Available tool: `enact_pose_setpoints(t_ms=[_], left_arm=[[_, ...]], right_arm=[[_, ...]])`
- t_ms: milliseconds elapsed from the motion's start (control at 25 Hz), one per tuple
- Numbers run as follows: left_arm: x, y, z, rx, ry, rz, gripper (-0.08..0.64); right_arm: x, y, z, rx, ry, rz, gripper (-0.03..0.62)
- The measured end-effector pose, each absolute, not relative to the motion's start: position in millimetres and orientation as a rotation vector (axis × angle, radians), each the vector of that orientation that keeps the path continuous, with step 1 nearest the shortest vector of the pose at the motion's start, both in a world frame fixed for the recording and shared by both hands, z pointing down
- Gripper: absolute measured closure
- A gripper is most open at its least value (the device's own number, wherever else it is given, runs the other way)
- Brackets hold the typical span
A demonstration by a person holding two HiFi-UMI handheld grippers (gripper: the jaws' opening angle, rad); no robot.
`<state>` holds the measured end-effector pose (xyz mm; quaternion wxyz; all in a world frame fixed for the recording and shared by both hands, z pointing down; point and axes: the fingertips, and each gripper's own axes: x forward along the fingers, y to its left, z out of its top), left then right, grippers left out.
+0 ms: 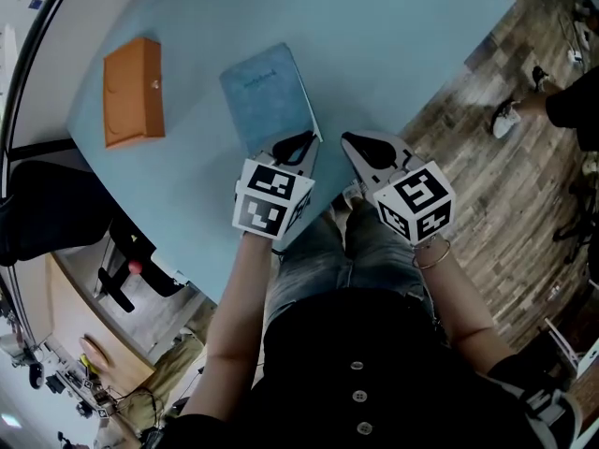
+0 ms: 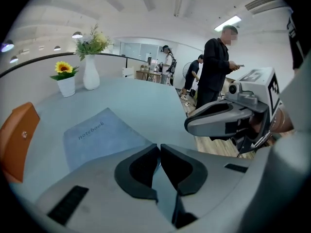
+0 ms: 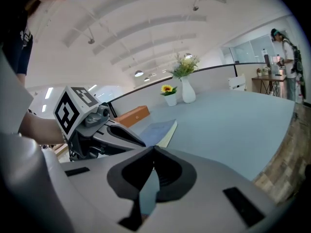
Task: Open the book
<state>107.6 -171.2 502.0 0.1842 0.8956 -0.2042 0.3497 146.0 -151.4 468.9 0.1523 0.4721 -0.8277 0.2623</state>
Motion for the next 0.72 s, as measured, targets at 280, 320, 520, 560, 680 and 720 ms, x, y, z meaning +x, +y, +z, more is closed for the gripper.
enact_pose_setpoints(t_ms=[280,320,520,560,680,720], left_arm=[[99,-172,488,2.489,-0.603,0.854,0.531],[98,-172,485,2.486,-0.604,0.837,0.531],[92,-173,473,2.478,-0.632,0.763,0.532],[91,-173,471,2.479,-0.638,0.75,0.532],[89,-173,463,2.479,-0.654,0.708,0.532],[87,-172,461,2.48,-0.659,0.696,0.533]], right_arm=[[137,-159,456,1.336,-2.394,0.715,0.591],[136,-160,454,1.335,-2.397,0.709,0.591],[132,-166,445,1.327,-2.413,0.673,0.591],[132,-167,444,1.324,-2.417,0.666,0.591],[130,-168,439,1.314,-2.429,0.646,0.591],[128,-169,437,1.309,-2.433,0.64,0.591]])
